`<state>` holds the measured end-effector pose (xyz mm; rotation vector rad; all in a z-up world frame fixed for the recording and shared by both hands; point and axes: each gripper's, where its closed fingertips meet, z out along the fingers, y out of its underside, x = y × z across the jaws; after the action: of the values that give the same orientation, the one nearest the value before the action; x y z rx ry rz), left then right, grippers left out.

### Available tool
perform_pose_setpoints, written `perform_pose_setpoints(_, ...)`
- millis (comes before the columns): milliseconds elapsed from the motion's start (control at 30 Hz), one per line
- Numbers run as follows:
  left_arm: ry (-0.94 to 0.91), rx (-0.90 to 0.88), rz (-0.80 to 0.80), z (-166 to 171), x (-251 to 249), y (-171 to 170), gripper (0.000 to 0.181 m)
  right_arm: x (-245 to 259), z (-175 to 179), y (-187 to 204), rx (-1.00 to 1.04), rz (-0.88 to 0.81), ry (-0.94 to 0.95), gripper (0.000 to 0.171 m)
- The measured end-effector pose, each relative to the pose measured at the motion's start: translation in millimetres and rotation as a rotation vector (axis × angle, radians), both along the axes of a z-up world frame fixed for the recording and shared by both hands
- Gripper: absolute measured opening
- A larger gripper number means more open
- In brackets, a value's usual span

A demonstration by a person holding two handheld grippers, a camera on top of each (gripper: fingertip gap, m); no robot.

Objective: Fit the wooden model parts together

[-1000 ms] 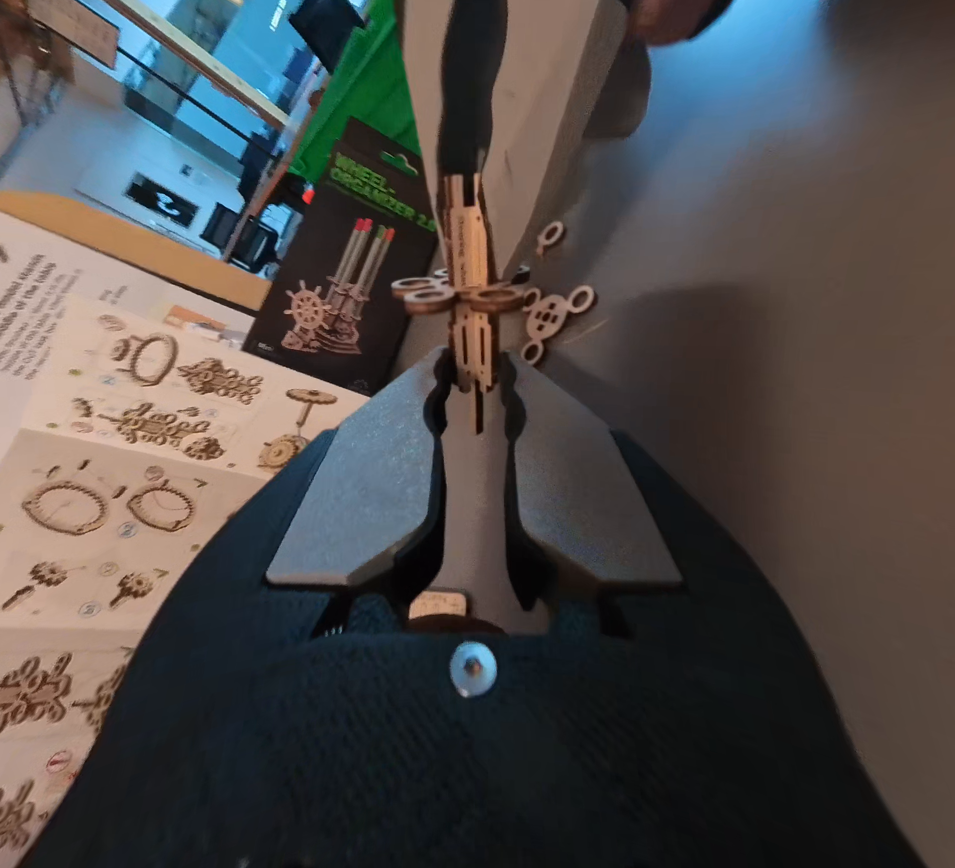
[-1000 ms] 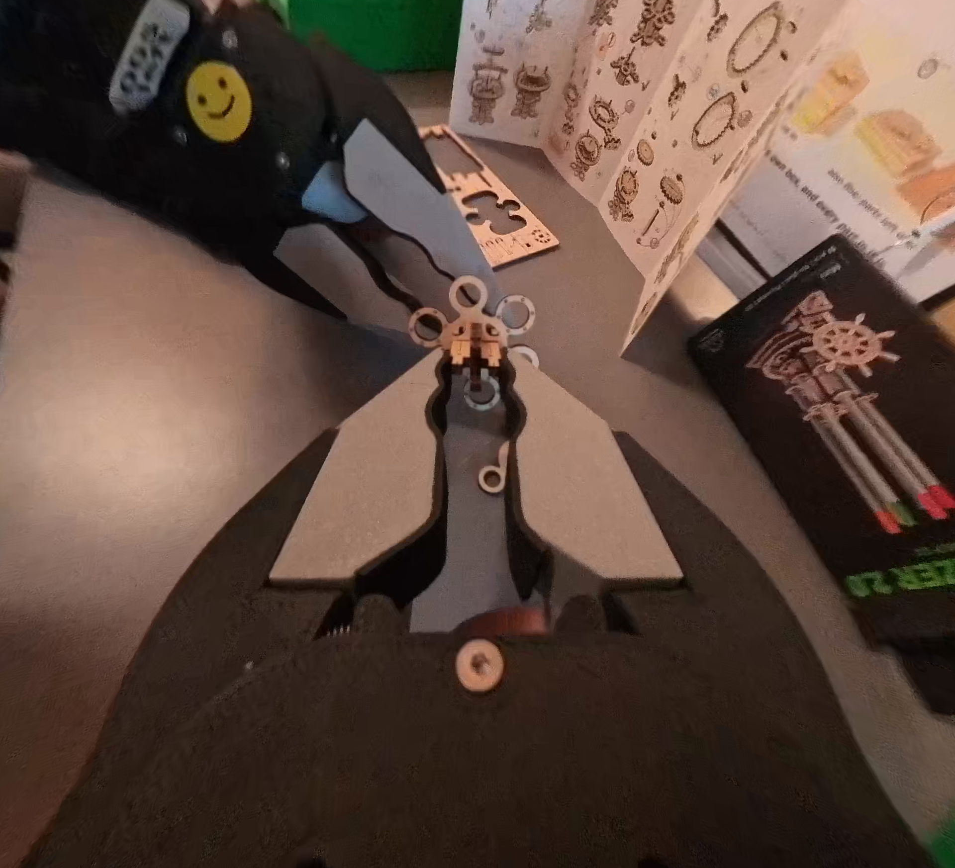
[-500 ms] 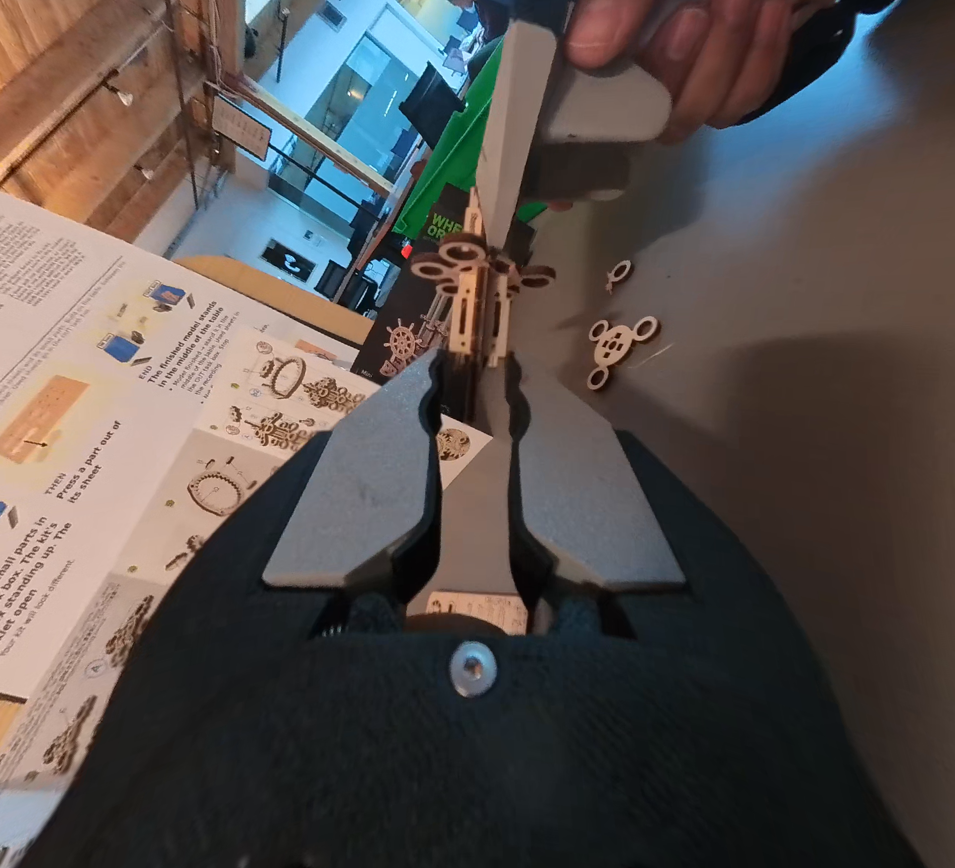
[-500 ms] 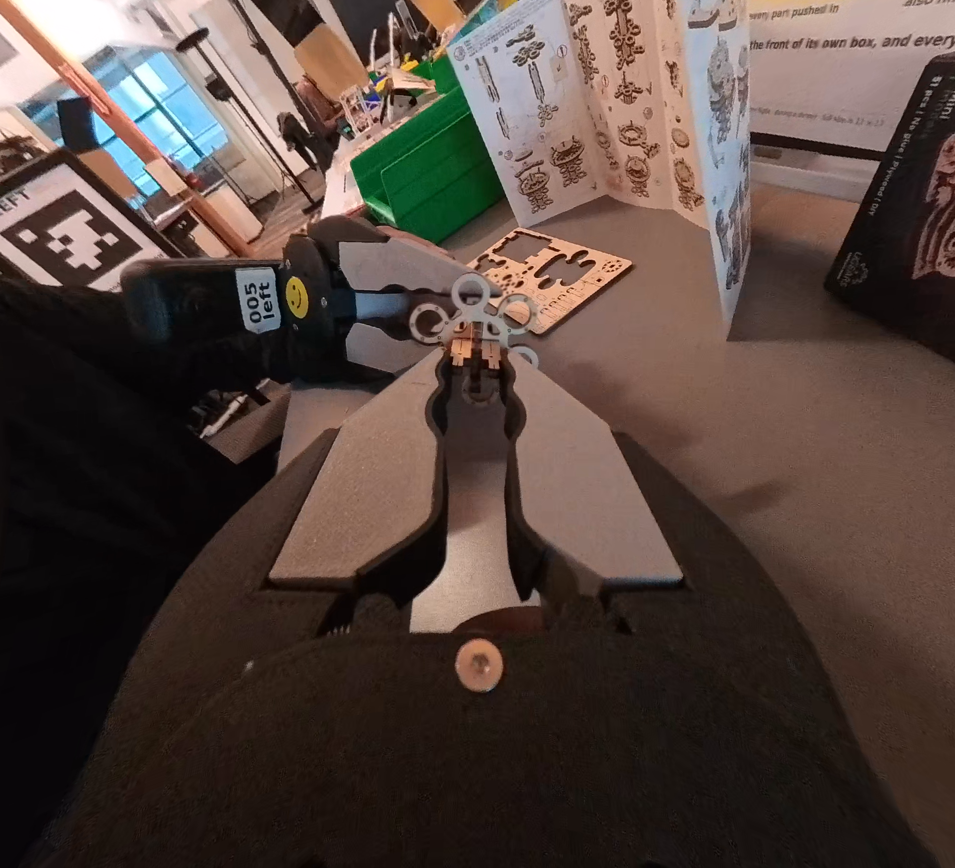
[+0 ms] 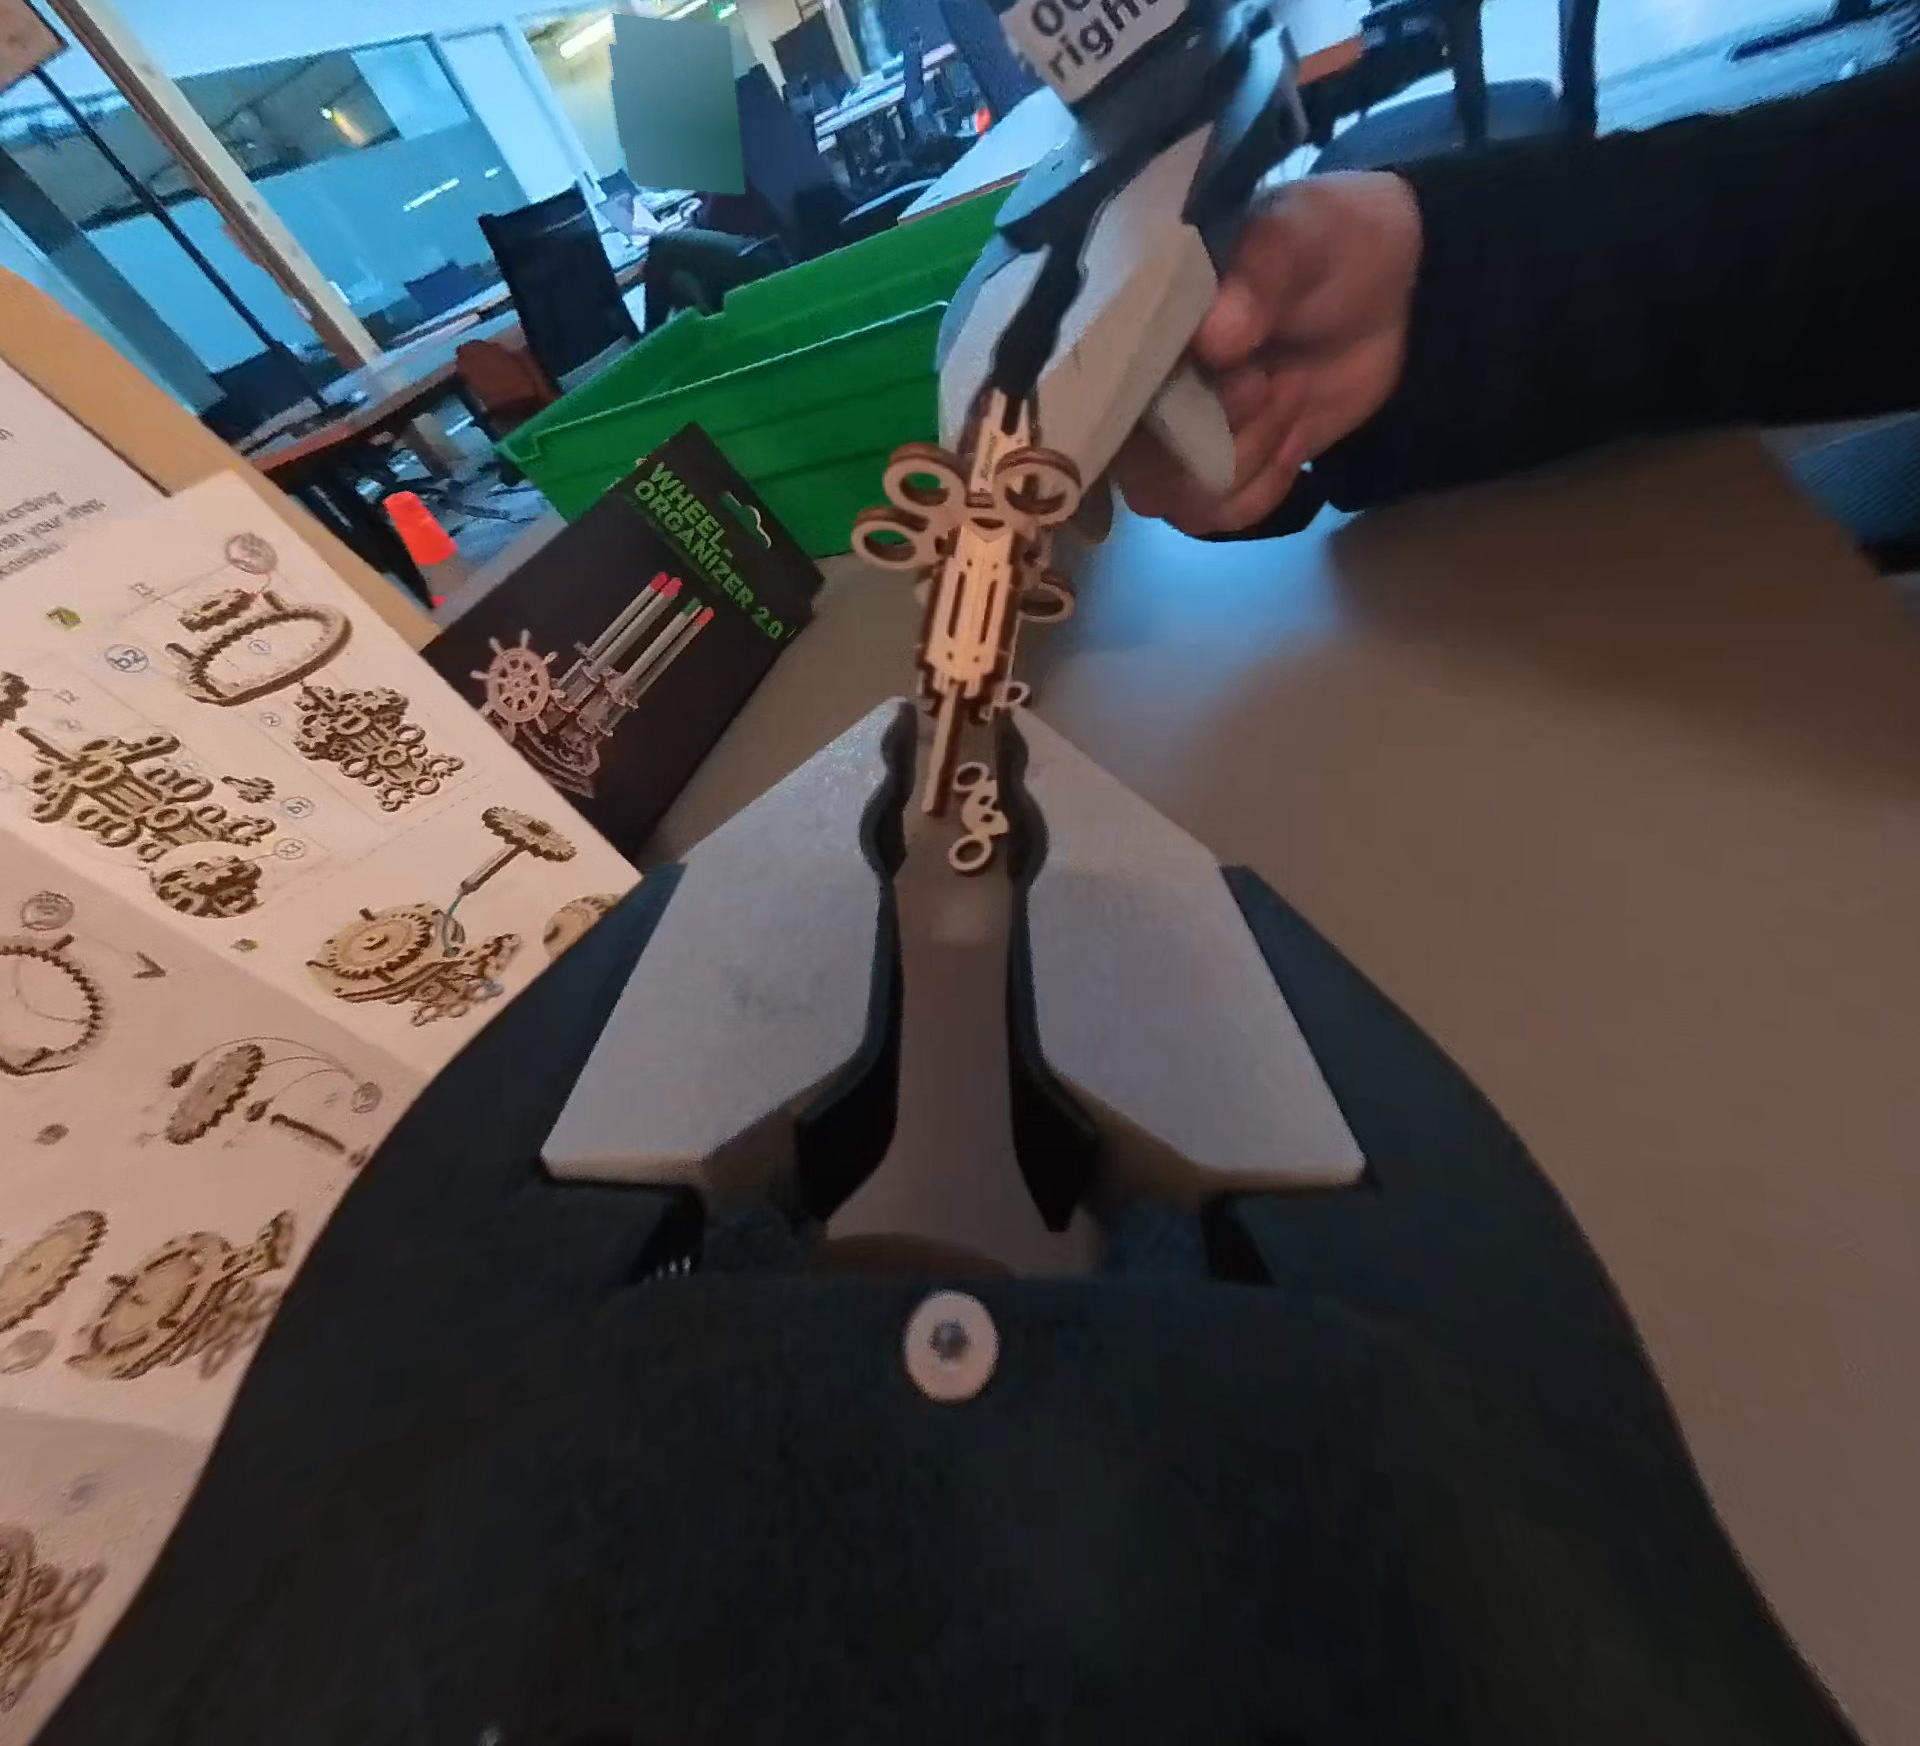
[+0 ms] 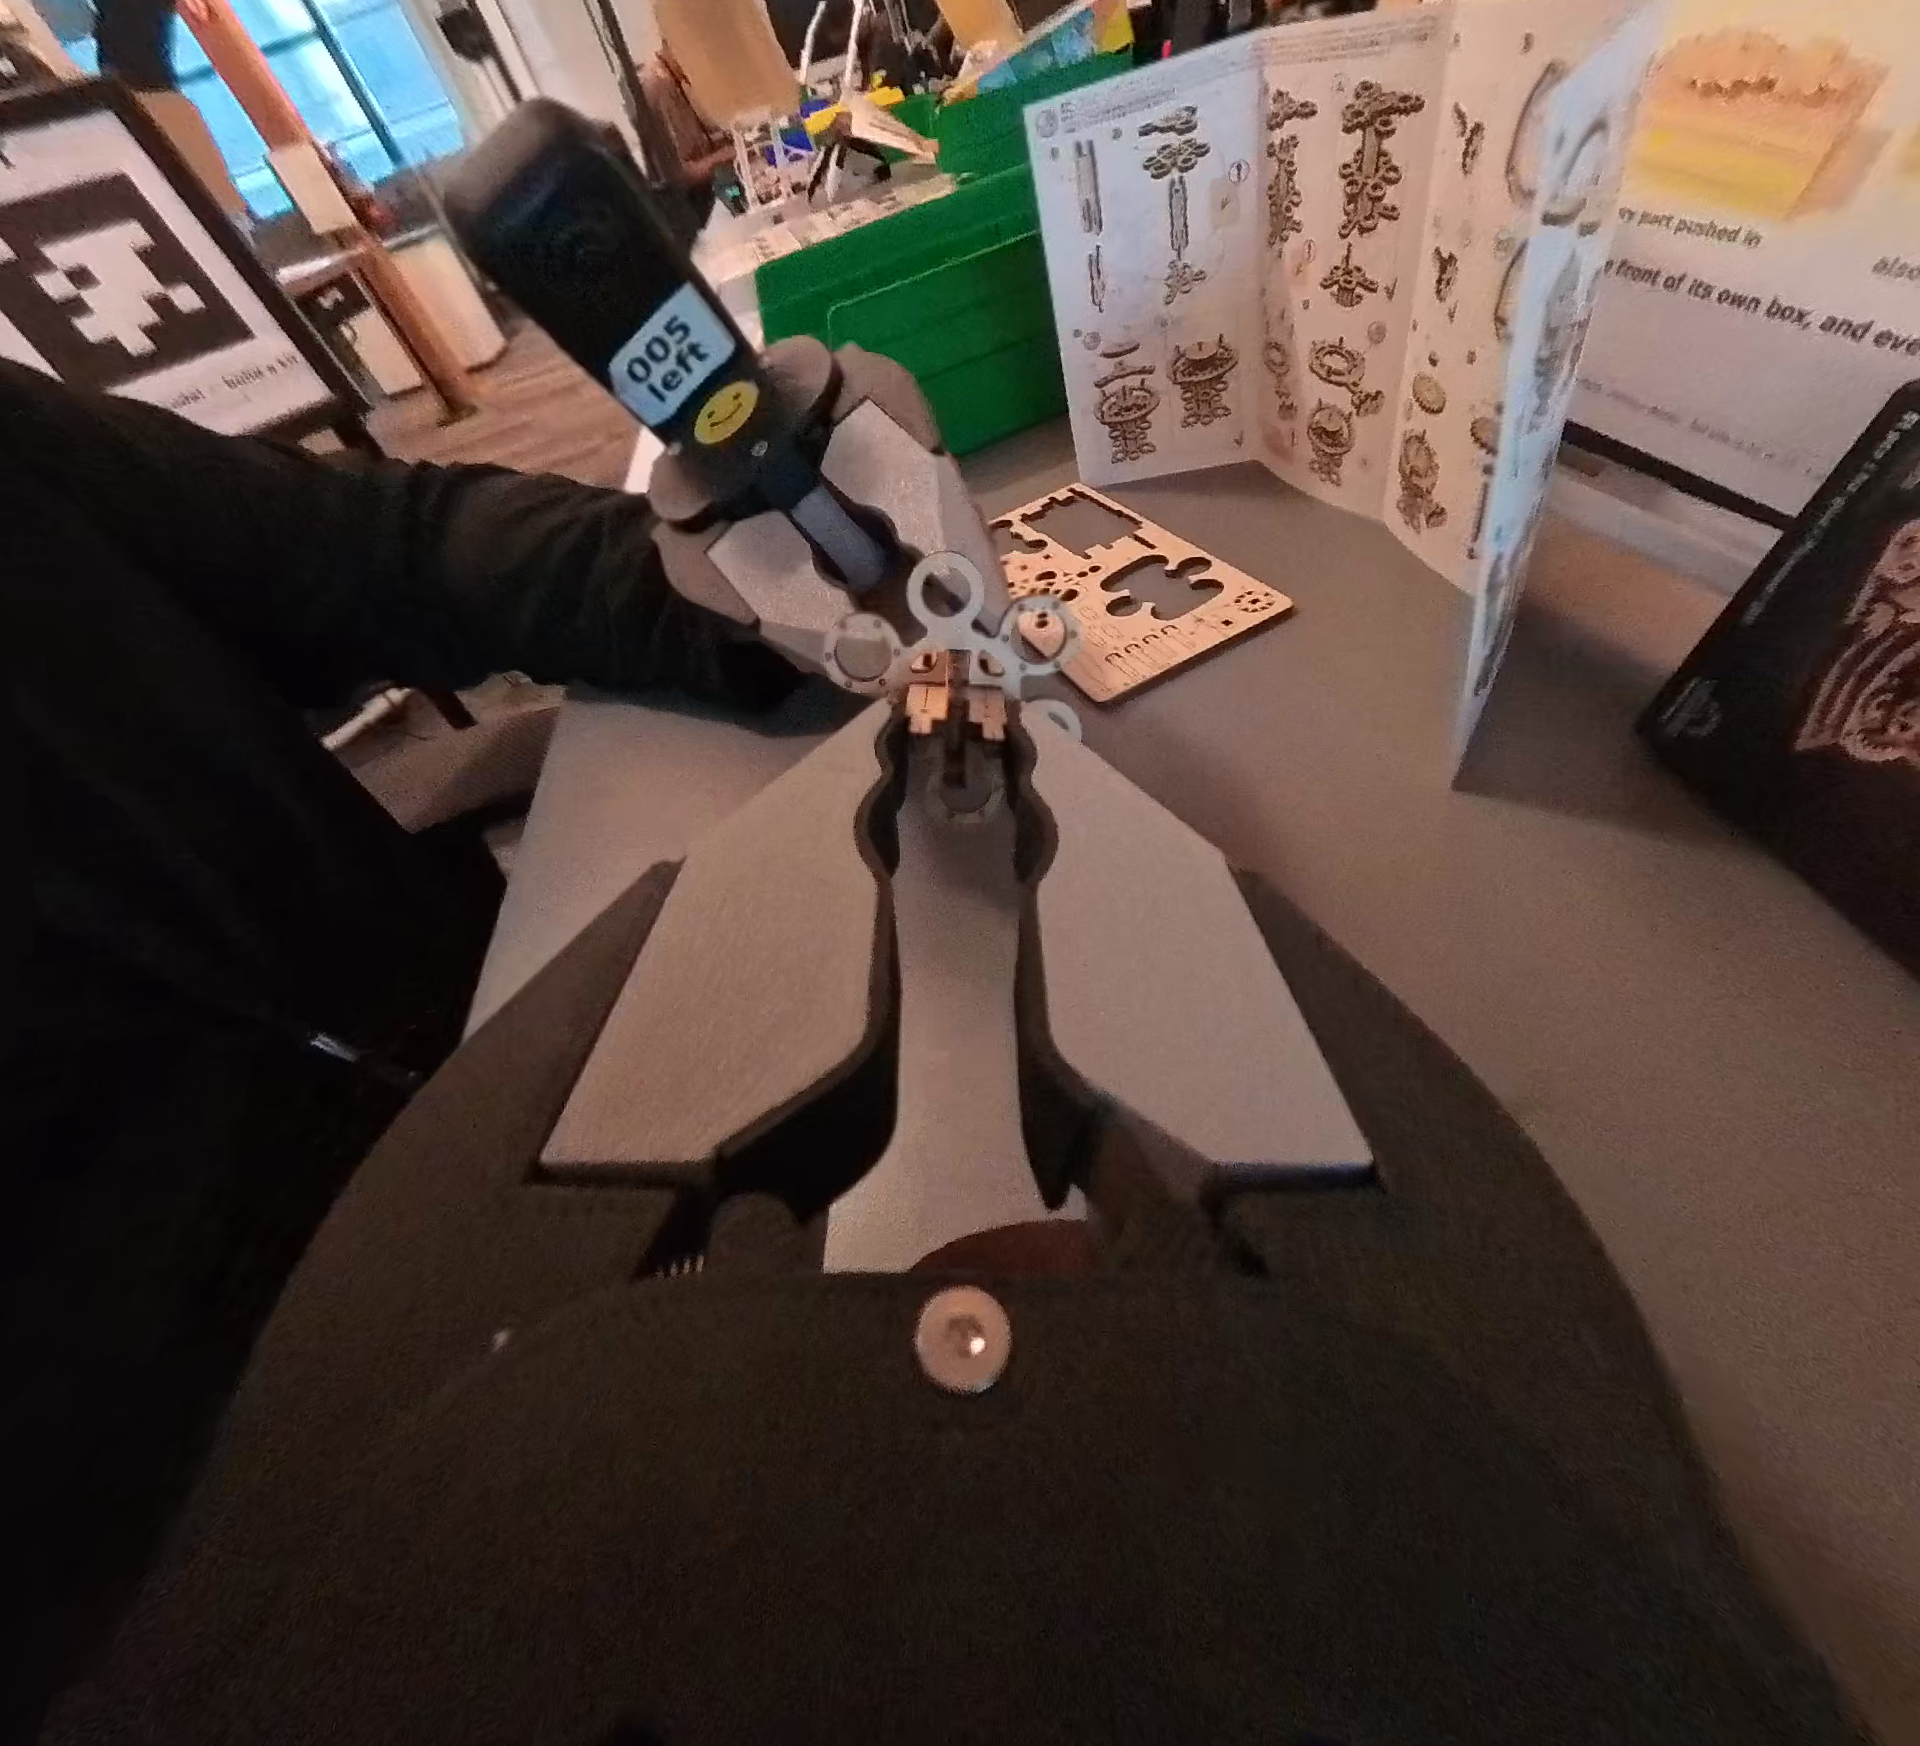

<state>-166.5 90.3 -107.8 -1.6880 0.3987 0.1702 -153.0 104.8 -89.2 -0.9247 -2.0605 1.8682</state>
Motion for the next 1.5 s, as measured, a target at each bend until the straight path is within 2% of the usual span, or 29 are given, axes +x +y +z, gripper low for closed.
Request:
perform_pose_setpoints(133, -0.014, 0.004, -0.039, 1, 5, -2, 0.012, 1, 2, -2, -0.01, 0.008, 0.008, 0.014)
perform_pose_setpoints(333, -0.043, 0.027, -0.107, 7, 17, -5, 0.026, 7, 7, -1, -0.007, 0.038, 0.044, 0.014)
perform_pose_setpoints(533, -0.196, 0.047, -0.224, 22, 26, -15, 0.015, 19, 8, -1, 0.124, 0.079, 0.184, 0.014)
perform_pose_setpoints(767, -0.122, -0.066, -0.2, 0, 27, -10, 0.005, 25, 1, -6, 0.307, 0.085, 0.32, 0.014)
perform_pose_setpoints(1000, -0.15, -0.082, -0.218, -2, 28, -11, 0.007, 25, -12, -6, 0.411, 0.091, 0.331, 0.014)
perform_pose_setpoints(1133, -0.13, -0.099, -0.229, -6, 31, -11, 0.001, 27, -13, -12, 0.401, 0.114, 0.331, 0.014)
perform_pose_setpoints(1500, -0.006, -0.168, -0.194, -20, 34, -7, 0.0, 25, -26, -17, 0.427, 0.131, 0.298, 0.014)
